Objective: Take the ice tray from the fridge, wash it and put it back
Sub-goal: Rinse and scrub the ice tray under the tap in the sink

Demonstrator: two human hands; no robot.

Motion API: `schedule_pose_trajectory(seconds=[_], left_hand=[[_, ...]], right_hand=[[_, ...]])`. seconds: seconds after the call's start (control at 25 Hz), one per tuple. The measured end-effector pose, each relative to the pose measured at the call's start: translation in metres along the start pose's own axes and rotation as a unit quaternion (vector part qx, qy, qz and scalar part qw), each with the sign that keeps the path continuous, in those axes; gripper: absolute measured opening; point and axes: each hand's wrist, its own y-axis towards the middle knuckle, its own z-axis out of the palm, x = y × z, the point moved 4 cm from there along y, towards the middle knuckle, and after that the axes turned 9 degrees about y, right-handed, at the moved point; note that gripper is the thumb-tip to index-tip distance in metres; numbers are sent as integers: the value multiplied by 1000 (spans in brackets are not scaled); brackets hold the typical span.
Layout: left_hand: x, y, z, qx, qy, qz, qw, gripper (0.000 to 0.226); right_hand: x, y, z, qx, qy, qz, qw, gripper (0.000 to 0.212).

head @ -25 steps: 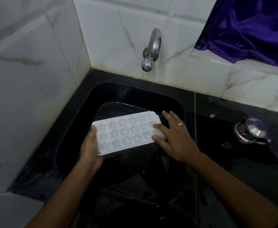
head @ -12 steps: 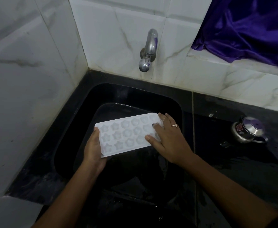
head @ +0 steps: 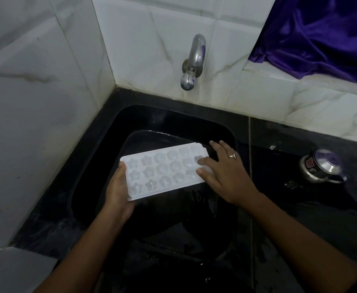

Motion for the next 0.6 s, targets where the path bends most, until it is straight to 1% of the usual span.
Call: schedule_pose_trajectory(seconds=[0.08,0.12,0.2,0.24,0.32,0.44,0.52,0.6], left_hand=[[3,1,3,4,1,-5,1000,54],[4,2,5,2,-2,-7,1000,54],[0,2,5,1,-6,-7,1000,55],[-1,2,3,1,-9,-8,1000,55],[-2,3,-1,-3,-9,-11,1000,53],[4,2,4,-3,-4,-9,1000,52],[2,1,4,-3,-8,-5,1000,52],[-1,2,-1,-3,-11,-2,1000,52]], right_hand=[[5,5,2,-20,27,32,999,63],[10,6,7,-18,31,36,999,66],[12,2,12,8,17,16,1000,73],[7,-1,9,20,7,4,1000,71],[1,0,-1,7,4,-4,1000,63],[7,7,0,-26,44,43,998,64],[14,4,10,-2,22,24,999,70],[6,-3,9,25,-5,-2,1000,69]])
